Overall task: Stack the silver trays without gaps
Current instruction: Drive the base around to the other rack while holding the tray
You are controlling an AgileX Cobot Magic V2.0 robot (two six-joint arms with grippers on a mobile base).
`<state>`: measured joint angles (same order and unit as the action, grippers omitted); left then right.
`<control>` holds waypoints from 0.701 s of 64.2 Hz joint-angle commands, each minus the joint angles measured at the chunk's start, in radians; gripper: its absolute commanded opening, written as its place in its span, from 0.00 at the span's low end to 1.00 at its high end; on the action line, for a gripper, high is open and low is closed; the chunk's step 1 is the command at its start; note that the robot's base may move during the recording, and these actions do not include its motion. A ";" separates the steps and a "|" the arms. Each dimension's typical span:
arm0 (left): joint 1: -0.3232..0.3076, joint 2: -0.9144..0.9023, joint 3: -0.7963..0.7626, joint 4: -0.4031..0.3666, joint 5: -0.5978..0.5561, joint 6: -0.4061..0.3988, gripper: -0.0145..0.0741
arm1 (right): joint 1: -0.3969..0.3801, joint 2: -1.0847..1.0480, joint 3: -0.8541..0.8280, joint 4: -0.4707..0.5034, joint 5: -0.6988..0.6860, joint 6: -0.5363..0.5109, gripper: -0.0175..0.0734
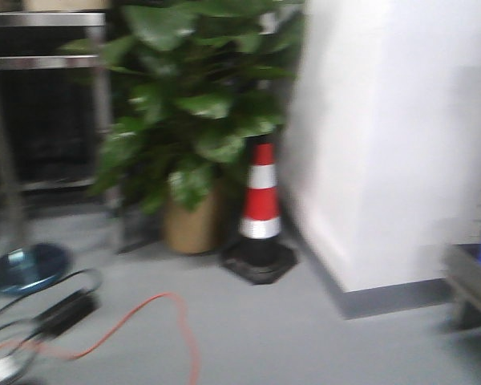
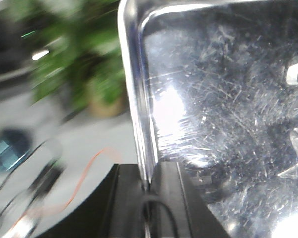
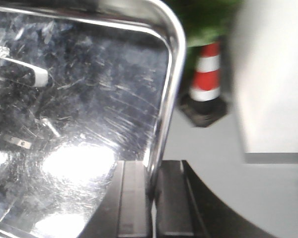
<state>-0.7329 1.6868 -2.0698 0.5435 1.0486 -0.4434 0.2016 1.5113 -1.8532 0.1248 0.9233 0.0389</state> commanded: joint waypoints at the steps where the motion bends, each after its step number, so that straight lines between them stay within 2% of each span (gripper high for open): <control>1: 0.000 -0.012 -0.007 0.029 -0.027 0.014 0.15 | -0.001 -0.018 -0.009 -0.018 -0.036 -0.021 0.12; 45: 0.000 -0.012 -0.007 0.031 -0.027 0.014 0.15 | -0.001 -0.018 -0.009 -0.018 -0.040 -0.021 0.12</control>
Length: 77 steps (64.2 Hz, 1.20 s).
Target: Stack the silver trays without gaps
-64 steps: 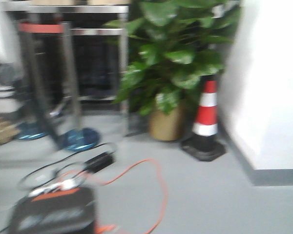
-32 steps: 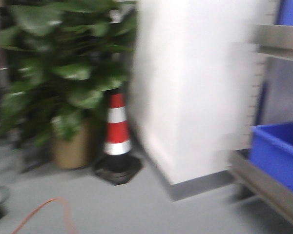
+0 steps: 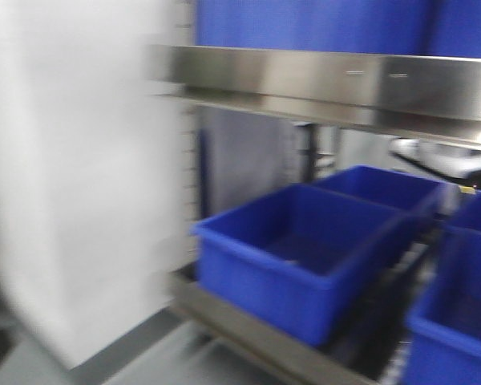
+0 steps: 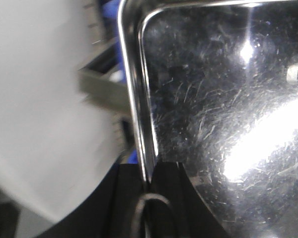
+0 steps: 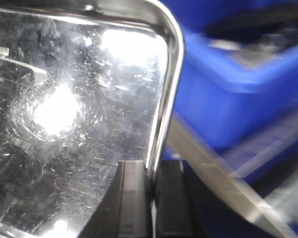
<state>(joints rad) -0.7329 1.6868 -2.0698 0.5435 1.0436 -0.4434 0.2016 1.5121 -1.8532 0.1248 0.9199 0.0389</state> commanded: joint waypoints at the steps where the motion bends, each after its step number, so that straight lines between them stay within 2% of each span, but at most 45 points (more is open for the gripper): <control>1: 0.000 -0.012 -0.007 0.031 -0.022 0.014 0.15 | -0.001 -0.019 -0.009 -0.018 -0.037 -0.021 0.12; 77: 0.000 -0.012 -0.007 0.040 -0.022 0.014 0.15 | -0.001 -0.019 -0.009 -0.018 -0.037 -0.021 0.12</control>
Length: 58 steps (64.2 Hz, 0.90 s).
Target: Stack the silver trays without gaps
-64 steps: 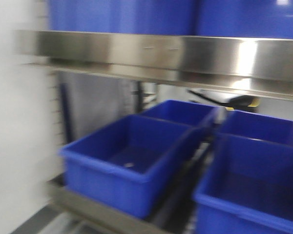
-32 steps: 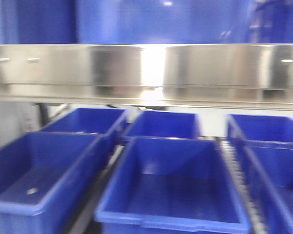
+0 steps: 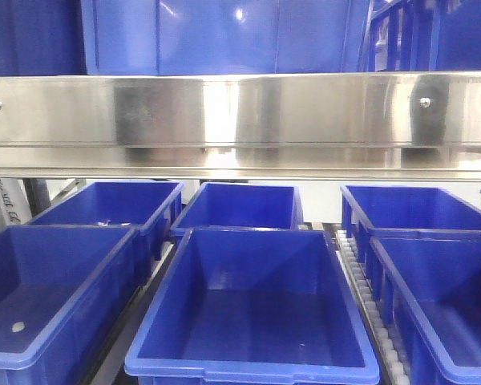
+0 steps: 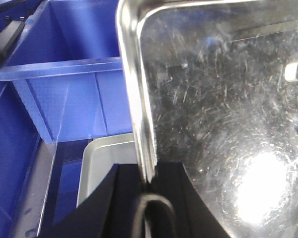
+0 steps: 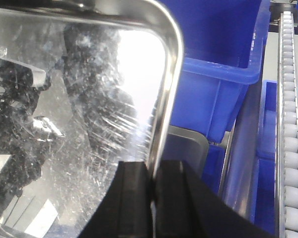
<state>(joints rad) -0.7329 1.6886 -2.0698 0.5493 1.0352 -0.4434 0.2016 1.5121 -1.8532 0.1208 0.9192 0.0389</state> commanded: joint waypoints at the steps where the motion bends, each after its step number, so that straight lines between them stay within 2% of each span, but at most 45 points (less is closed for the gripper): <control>1: 0.000 -0.014 -0.007 0.034 -0.014 0.014 0.15 | -0.001 -0.019 -0.009 -0.014 -0.036 -0.021 0.12; 38: 0.000 -0.014 -0.007 0.034 -0.014 0.014 0.15 | -0.001 -0.019 -0.009 -0.014 -0.038 -0.021 0.12; 49: 0.000 -0.011 -0.007 0.059 -0.092 0.014 0.15 | -0.001 -0.017 -0.009 0.018 -0.053 -0.021 0.12; 58: 0.016 0.015 -0.007 0.059 -0.057 0.014 0.15 | -0.001 0.007 -0.009 0.023 -0.035 -0.021 0.12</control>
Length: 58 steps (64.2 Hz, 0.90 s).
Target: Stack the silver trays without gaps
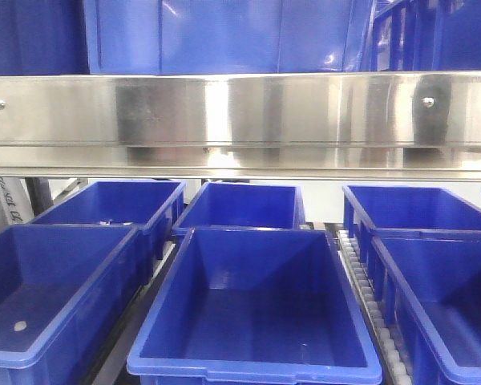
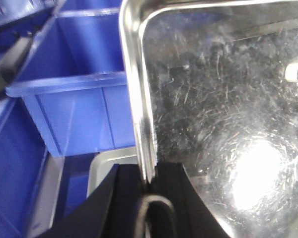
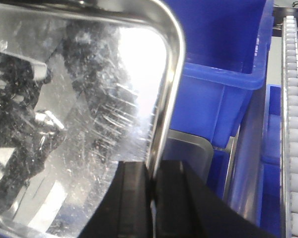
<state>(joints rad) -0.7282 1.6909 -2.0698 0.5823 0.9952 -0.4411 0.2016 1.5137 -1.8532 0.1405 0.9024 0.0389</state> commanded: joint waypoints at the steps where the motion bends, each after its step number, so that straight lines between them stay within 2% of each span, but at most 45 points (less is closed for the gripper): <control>1: 0.015 0.019 -0.007 0.026 -0.008 0.012 0.15 | -0.001 0.011 -0.009 0.004 -0.013 -0.021 0.12; 9: 0.057 0.072 -0.007 0.015 0.053 0.012 0.15 | -0.001 0.073 -0.009 0.002 0.024 -0.021 0.12; 28: 0.121 0.189 -0.007 -0.040 0.055 0.012 0.15 | -0.001 0.216 -0.009 0.002 0.043 -0.021 0.12; 37: 0.146 0.246 -0.007 -0.108 0.051 0.022 0.15 | -0.001 0.278 -0.009 -0.030 0.052 -0.021 0.12; 58: 0.150 0.320 -0.007 -0.115 0.035 0.022 0.15 | -0.001 0.355 -0.009 -0.042 0.043 -0.021 0.12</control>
<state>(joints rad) -0.5864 2.0156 -2.0703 0.4292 1.0592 -0.4369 0.2016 1.8718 -1.8552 0.1241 0.9534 0.0526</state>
